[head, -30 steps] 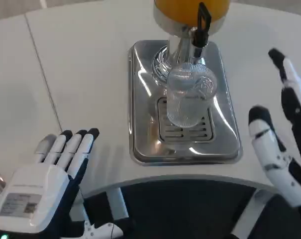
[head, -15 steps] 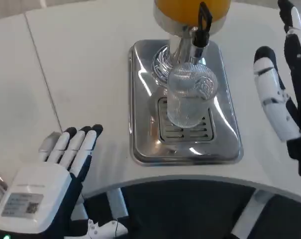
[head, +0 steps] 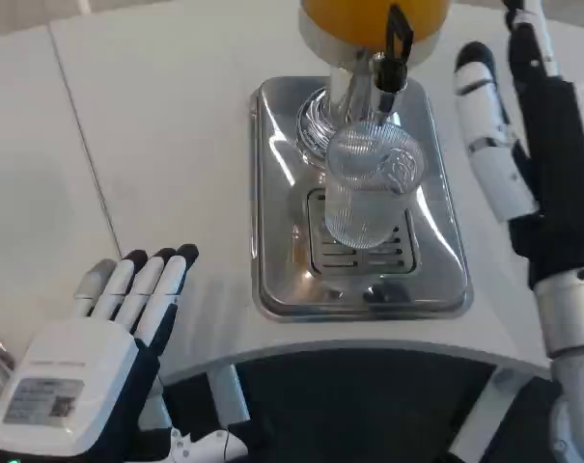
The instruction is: Grasp the cup under the faucet to collect the drink, then remove the cup.
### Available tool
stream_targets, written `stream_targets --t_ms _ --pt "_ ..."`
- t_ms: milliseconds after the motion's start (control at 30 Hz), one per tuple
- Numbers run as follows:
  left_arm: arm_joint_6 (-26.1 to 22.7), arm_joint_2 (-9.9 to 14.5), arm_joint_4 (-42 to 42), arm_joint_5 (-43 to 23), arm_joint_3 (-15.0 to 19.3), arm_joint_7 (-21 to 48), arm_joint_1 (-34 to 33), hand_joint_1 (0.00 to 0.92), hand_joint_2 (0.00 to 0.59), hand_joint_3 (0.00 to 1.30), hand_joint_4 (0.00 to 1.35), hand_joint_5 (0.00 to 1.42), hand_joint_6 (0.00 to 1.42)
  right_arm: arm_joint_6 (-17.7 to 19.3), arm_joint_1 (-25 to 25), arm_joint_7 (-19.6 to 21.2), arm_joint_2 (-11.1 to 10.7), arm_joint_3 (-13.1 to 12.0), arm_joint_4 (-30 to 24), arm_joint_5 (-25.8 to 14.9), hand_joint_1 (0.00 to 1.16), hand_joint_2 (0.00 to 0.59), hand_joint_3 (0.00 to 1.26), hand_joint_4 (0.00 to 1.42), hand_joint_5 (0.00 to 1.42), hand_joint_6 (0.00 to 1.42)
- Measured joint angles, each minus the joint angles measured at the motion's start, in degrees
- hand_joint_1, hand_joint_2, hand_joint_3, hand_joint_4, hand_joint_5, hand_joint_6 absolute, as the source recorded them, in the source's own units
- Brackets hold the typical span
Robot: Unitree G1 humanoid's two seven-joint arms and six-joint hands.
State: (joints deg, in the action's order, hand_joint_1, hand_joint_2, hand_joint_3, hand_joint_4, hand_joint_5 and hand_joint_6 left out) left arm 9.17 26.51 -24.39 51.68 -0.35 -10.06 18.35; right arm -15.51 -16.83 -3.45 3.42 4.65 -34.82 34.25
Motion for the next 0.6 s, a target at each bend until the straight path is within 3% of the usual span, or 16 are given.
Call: stream_targets --t_ms 200,400,600 --pt "0.0 0.0 0.1 0.0 0.0 0.0 0.0 0.0 0.008 0.0 0.0 0.0 0.0 0.1 -3.2 1.6 0.5 1.3 3.5 -2.8 0.01 0.585 0.0 0.0 0.0 0.0" --pt "0.0 0.0 0.2 0.0 0.0 0.0 -0.1 0.0 0.013 0.0 0.0 0.0 0.0 0.1 -3.9 1.7 0.5 4.5 3.5 -4.4 0.01 0.586 0.0 0.0 0.0 0.0" --pt "0.0 0.0 0.9 0.0 0.0 0.0 -0.5 0.0 0.013 0.0 0.0 0.0 0.0 0.2 -5.1 2.0 0.4 5.1 4.6 -5.4 0.02 0.586 0.0 0.0 0.0 0.0"
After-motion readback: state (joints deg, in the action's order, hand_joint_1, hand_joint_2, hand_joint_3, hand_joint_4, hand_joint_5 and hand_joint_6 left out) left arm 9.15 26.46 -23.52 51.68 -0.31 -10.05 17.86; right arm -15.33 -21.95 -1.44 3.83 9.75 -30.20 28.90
